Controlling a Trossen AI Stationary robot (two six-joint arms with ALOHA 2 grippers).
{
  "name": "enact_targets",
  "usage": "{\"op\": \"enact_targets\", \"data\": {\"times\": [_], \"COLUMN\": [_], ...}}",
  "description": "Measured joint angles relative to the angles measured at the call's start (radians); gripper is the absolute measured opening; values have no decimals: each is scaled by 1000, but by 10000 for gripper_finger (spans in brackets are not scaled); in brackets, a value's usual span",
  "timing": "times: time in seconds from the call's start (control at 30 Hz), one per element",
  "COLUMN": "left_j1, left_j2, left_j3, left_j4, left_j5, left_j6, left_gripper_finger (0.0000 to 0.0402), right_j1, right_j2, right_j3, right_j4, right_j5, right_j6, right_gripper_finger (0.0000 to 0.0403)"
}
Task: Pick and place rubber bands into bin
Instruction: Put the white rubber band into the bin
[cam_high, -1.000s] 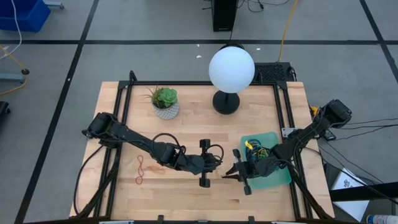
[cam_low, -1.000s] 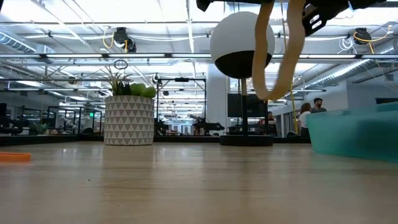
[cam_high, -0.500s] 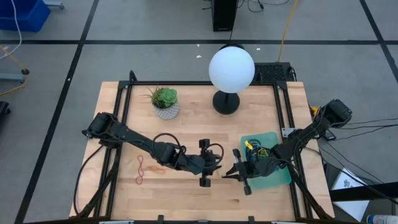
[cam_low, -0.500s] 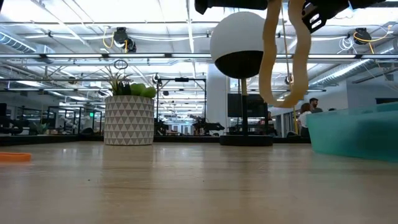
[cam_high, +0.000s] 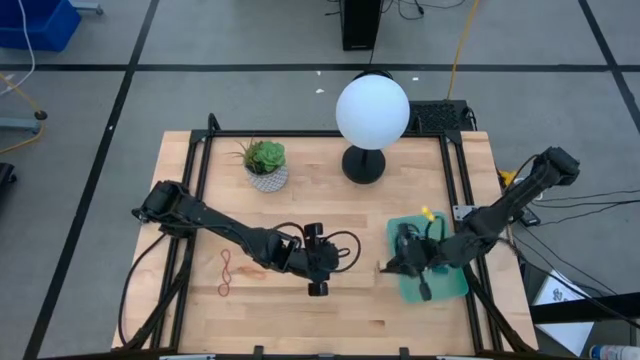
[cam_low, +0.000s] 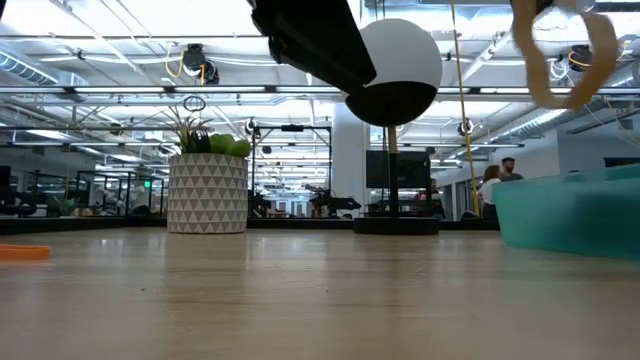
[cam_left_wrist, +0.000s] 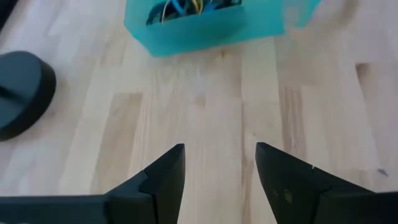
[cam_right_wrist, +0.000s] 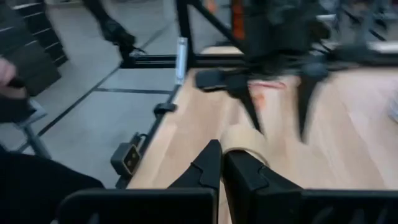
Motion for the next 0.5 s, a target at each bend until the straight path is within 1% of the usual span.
{"op": "enact_targets", "data": {"times": [0.1,0.27,0.4,0.5], "left_j1": [0,1,5,12], "left_j2": [0,0,0,0], "left_j3": [0,0,0,0], "left_j4": [-11,-17,-17,-17], "left_j5": [1,2,3,3], "left_j6": [-6,-6,2,2], "left_gripper_finger": [199,200,198,200], "right_j1": [4,7,7,7], "right_j2": [-77,-128,-129,-125], "right_j3": [45,141,176,171], "right_j4": [-211,-586,-797,-907], "right_j5": [39,69,62,30], "right_j6": [88,250,412,538], "right_gripper_finger": [1,0,0,0]}}
